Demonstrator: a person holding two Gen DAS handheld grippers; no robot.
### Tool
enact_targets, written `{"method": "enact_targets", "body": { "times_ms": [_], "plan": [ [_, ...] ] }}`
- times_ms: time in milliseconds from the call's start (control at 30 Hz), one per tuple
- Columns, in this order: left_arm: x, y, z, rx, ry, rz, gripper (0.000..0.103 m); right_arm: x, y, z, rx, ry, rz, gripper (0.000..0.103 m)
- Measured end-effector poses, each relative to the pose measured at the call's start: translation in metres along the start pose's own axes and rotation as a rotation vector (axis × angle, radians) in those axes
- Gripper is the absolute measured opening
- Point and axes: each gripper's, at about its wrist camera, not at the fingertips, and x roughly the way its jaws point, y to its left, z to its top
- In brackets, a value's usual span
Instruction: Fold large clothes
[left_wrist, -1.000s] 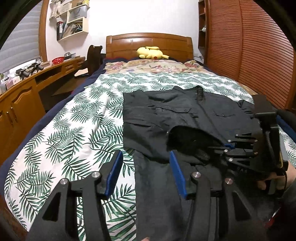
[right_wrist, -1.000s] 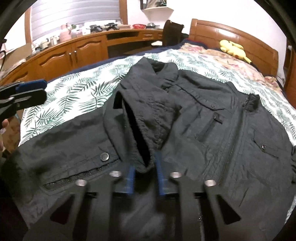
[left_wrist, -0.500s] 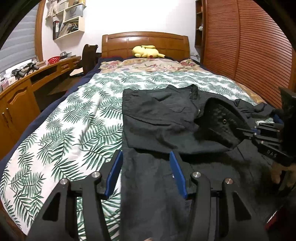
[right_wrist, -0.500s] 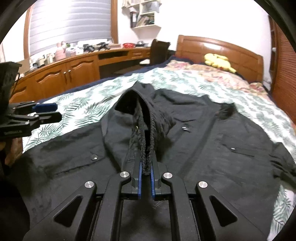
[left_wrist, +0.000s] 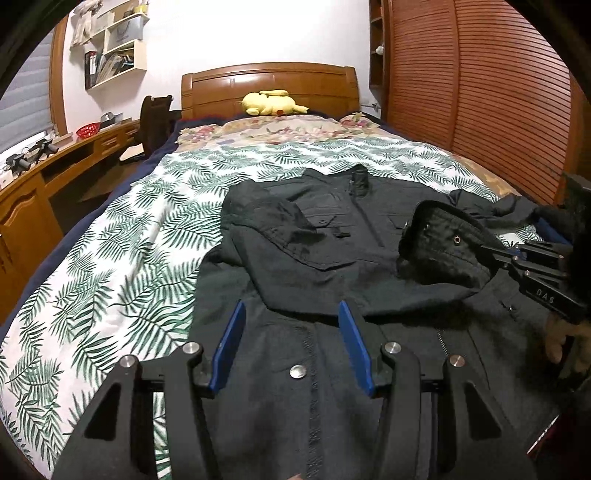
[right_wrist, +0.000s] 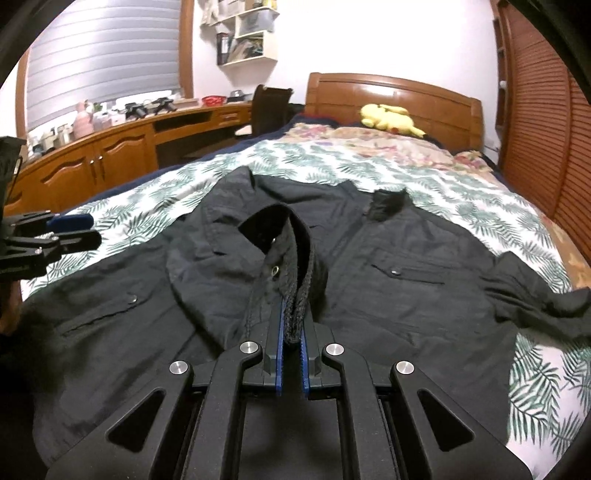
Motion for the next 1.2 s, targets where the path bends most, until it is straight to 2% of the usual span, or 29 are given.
{"method": "enact_targets", "body": {
  "times_ms": [100,333,833,933,967,1000,1067,1200],
  "plan": [
    [0.005,-0.008,0.002,0.007,0.005,-0.009,0.052,-0.008,-0.01,-0.004,0.013,-0.005,-0.042,0.004],
    [0.014,-0.027,0.007,0.023,0.016,-0.035,0.052,-0.024,-0.03,-0.017,0.063,0.01,-0.055,0.004],
    [0.022,-0.053,0.014,0.045,0.018,-0.048,0.052,-0.064,-0.013,-0.041,0.046,0.018,0.019,0.004],
    [0.024,-0.053,0.013,0.042,0.021,-0.042,0.052,-0.061,-0.015,-0.043,0.042,0.043,0.001,0.01],
    [0.024,-0.053,0.013,0.04,0.021,-0.041,0.052,-0.06,-0.016,-0.043,0.046,0.045,-0.005,0.017],
    [0.024,-0.052,0.013,0.038,0.021,-0.04,0.052,-0.059,-0.018,-0.043,0.055,0.052,-0.006,0.029],
    [0.024,-0.05,0.013,0.035,0.022,-0.039,0.052,-0.06,-0.019,-0.041,0.071,0.041,0.005,0.039],
    [0.023,-0.048,0.014,0.031,0.016,-0.04,0.052,-0.065,-0.018,-0.035,0.069,0.013,0.013,0.045]
  ]
}}
